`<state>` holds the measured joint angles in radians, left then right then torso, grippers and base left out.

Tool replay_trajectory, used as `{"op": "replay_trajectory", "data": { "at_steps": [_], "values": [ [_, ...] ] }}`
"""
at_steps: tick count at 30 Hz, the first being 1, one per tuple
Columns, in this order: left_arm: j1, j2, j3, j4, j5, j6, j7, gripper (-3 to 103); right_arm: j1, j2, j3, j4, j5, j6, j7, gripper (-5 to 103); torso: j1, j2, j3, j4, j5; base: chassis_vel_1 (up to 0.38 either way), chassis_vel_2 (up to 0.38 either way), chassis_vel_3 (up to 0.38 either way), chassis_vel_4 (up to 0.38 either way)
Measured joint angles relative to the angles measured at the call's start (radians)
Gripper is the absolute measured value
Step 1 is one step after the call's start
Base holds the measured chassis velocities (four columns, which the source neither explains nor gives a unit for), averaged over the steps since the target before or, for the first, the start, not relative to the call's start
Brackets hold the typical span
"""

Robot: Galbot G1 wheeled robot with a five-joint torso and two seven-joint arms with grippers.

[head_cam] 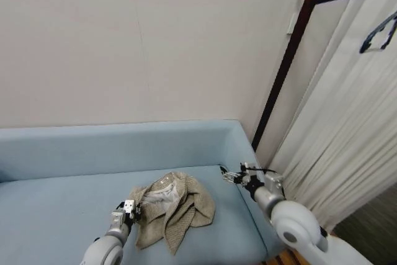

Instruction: Pick up the clothes from the sofa and hang them on the clothes hanger.

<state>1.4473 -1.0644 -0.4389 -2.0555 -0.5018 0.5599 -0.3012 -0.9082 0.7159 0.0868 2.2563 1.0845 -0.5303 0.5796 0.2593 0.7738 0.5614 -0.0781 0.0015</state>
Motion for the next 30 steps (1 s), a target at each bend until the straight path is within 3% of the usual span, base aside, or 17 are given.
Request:
{"op": "replay_trajectory", "data": {
  "at_steps": [1, 3, 4, 8, 9, 12, 13, 14, 16, 18, 20, 23, 30],
  "values": [
    [-0.001, 0.002, 0.000, -0.002, 0.001, 0.000, 0.000, 3, 0.044, -0.001, -0.042, -0.014, 0.020, -0.003, 0.012, 100, 0.000, 0.000, 0.000, 0.0000, -0.0002, 0.000, 0.000, 0.000, 0.000],
    [-0.005, 0.009, 0.003, -0.003, 0.002, 0.000, 0.001, 3, 0.245, 0.014, -0.225, -0.072, 0.111, -0.025, 0.067, 100, 0.000, 0.000, 0.000, 0.0004, -0.0002, 0.000, 0.000, 0.000, 0.000],
    [-0.005, 0.009, 0.003, -0.003, 0.002, 0.000, 0.001, 3, 0.245, 0.014, -0.225, -0.072, 0.111, -0.025, 0.067, 100, 0.000, 0.000, 0.000, 0.0004, -0.0002, 0.000, 0.000, 0.000, 0.000],
    [-0.008, 0.017, 0.010, -0.003, 0.010, -0.007, 0.006, 3, 0.507, 0.104, -0.471, -0.164, 0.291, -0.065, 0.182, 100, 0.000, 0.000, 0.000, 0.0003, 0.0000, 0.000, 0.000, 0.000, 0.000],
    [-0.008, 0.017, 0.010, -0.003, 0.010, -0.007, 0.006, 3, 0.507, 0.104, -0.471, -0.164, 0.291, -0.065, 0.182, 100, 0.000, 0.000, 0.000, 0.0003, 0.0000, 0.000, 0.000, 0.000, 0.000],
    [-0.008, 0.020, 0.011, -0.004, 0.024, -0.015, 0.015, 3, 0.622, 0.172, -0.563, -0.216, 0.372, -0.093, 0.231, 103, 0.000, 0.000, 0.000, 0.0004, -0.0006, 0.000, 0.000, 0.000, 0.000],
    [-0.008, 0.024, 0.010, -0.009, 0.030, -0.019, 0.023, 3, 0.697, 0.237, -0.625, -0.273, 0.456, -0.120, 0.274, 100, 0.000, 0.000, 0.000, 0.0003, -0.0002, 0.000, 0.000, 0.000, 0.000],
    [-0.008, 0.024, 0.010, -0.009, 0.030, -0.019, 0.023, 3, 0.697, 0.237, -0.625, -0.273, 0.456, -0.120, 0.274, 100, 0.000, 0.000, 0.000, 0.0003, -0.0002, 0.000, 0.000, 0.000, 0.000],
    [-0.008, 0.025, 0.005, -0.012, 0.032, -0.022, 0.030, 3, 0.741, 0.282, -0.655, -0.321, 0.545, -0.139, 0.318, 99, 0.000, 0.000, 0.000, 0.0001, -0.0005, 0.000, 0.000, 0.000, 0.000],
    [-0.008, 0.025, -0.007, -0.016, 0.038, -0.023, 0.053, 3, 0.800, 0.346, -0.712, -0.404, 0.681, -0.161, 0.384, 98, 0.000, 0.000, 0.000, 0.0003, -0.0003, 0.000, 0.000, 0.000, 0.000],
    [-0.008, 0.024, -0.011, -0.017, 0.040, -0.025, 0.061, 3, 0.818, 0.366, -0.729, -0.437, 0.718, -0.168, 0.402, 98, 0.000, 0.000, 0.000, 0.0003, -0.0004, 0.000, 0.000, 0.000, 0.000],
    [-0.008, 0.019, -0.018, -0.017, 0.042, -0.031, 0.069, 3, 0.838, 0.410, -0.753, -0.512, 0.786, -0.179, 0.439, 88, 0.000, 0.000, 0.000, 0.0001, -0.0002, 0.000, 0.000, 0.000, 0.000],
    [-0.008, 0.009, -0.027, -0.025, 0.044, -0.034, 0.076, 3, 0.839, 0.454, -0.768, -0.612, 0.792, -0.185, 0.459, 80, 0.000, 0.000, 0.000, 0.0001, -0.0001, 0.000, 0.000, 0.000, 0.000]
  ]
}}
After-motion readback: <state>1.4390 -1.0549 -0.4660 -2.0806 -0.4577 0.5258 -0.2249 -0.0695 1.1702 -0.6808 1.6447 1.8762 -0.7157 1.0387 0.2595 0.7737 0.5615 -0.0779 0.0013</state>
